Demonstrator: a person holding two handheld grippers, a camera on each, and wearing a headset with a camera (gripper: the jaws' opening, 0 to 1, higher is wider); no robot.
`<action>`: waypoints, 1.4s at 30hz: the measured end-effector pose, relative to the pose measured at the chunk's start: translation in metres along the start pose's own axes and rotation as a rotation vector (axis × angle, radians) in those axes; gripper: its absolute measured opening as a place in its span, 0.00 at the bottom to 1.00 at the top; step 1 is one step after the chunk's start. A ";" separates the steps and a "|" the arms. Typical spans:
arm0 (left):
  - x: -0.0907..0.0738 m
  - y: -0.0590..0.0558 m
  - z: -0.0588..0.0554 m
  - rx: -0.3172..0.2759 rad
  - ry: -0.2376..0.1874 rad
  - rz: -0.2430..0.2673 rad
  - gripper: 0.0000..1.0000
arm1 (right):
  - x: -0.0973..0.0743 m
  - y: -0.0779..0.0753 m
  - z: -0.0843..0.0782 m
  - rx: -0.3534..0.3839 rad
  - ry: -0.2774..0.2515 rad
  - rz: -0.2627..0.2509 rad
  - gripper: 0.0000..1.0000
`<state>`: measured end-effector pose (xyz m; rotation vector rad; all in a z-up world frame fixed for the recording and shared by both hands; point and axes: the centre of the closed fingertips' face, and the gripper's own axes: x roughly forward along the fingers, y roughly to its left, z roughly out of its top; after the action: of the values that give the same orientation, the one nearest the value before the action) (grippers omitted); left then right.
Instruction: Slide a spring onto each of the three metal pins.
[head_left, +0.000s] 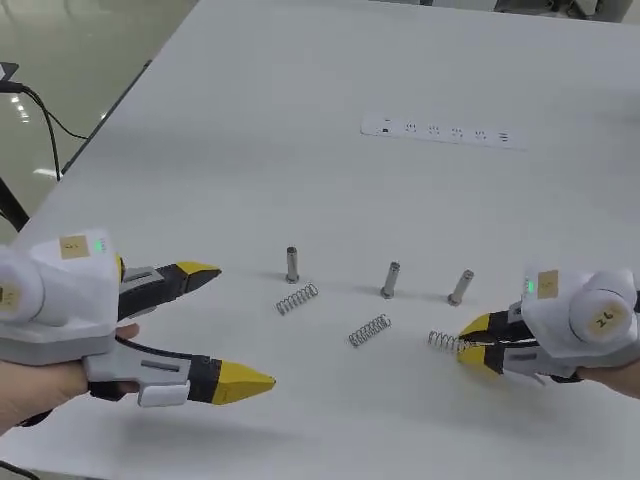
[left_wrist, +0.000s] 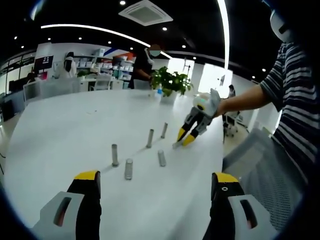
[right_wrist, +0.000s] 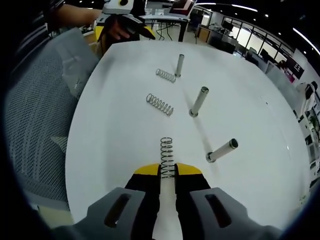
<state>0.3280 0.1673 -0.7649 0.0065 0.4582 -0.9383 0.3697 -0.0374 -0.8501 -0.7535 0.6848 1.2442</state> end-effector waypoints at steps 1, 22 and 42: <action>0.001 0.000 0.000 0.002 0.001 -0.002 0.88 | -0.002 0.001 0.002 -0.004 -0.001 -0.001 0.08; 0.038 -0.026 0.000 0.082 0.049 -0.141 0.75 | -0.017 0.033 0.066 -0.126 -0.100 0.031 0.08; 0.087 -0.059 0.014 0.105 0.031 -0.282 0.50 | -0.015 0.047 0.095 -0.147 -0.152 0.056 0.08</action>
<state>0.3311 0.0619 -0.7740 0.0532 0.4448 -1.2406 0.3258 0.0385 -0.7889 -0.7552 0.4973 1.3986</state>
